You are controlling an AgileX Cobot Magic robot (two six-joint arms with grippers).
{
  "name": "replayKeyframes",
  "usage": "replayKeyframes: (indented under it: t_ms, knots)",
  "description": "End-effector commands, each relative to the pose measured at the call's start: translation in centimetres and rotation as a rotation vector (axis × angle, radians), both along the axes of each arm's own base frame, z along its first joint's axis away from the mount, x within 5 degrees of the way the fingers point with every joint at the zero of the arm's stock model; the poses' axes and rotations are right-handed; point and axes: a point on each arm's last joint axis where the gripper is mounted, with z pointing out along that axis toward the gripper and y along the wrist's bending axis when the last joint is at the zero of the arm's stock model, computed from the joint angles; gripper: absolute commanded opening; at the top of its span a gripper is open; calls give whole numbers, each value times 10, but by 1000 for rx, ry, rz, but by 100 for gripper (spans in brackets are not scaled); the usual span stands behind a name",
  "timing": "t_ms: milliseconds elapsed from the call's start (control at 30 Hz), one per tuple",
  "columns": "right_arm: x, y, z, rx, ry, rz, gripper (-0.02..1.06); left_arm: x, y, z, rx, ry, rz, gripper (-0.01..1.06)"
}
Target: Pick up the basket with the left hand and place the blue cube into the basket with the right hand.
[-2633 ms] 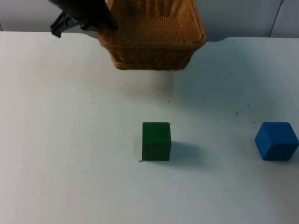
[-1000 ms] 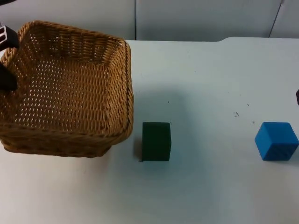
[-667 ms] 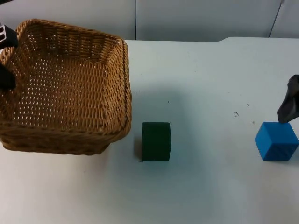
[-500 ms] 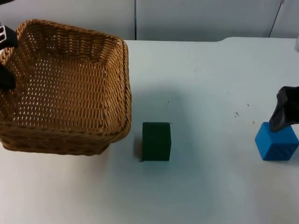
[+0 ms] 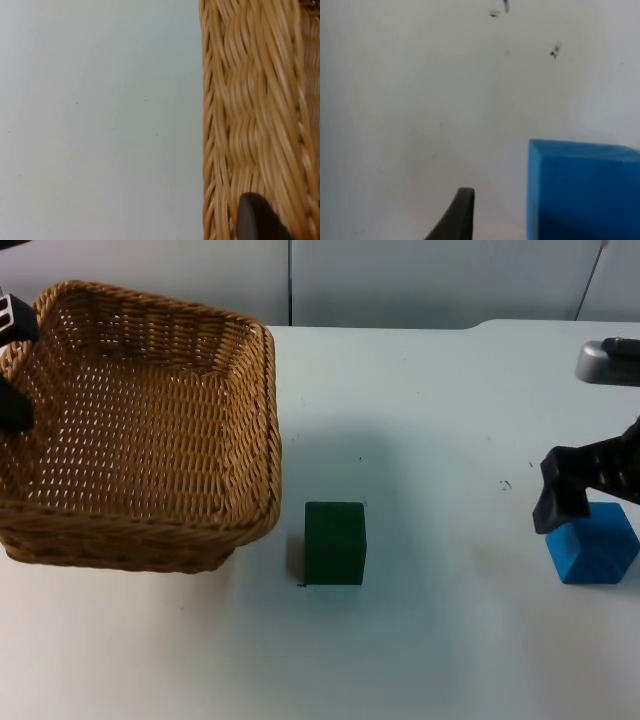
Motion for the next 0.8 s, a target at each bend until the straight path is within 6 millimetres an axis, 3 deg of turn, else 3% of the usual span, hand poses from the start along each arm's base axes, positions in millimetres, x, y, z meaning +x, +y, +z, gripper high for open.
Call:
replayKeyframes:
  t_ms: [0,133,500,667,767]
  knots:
    - [6,10,0,9,-21,14,94,-1,0,5,-15,-16,15,0]
    - [11,25,-6,21,-25,18,94,-1,0,5,-15,-14,11,0]
    - [13,25,-12,19,-30,-3,89,-1,-1,5,-9,-16,-8,0]
    - [13,23,-16,-2,-25,-13,76,-1,-1,5,-8,-17,-9,0]
    - [13,22,-21,-17,-8,-18,62,-1,-1,4,-7,-16,-11,0]
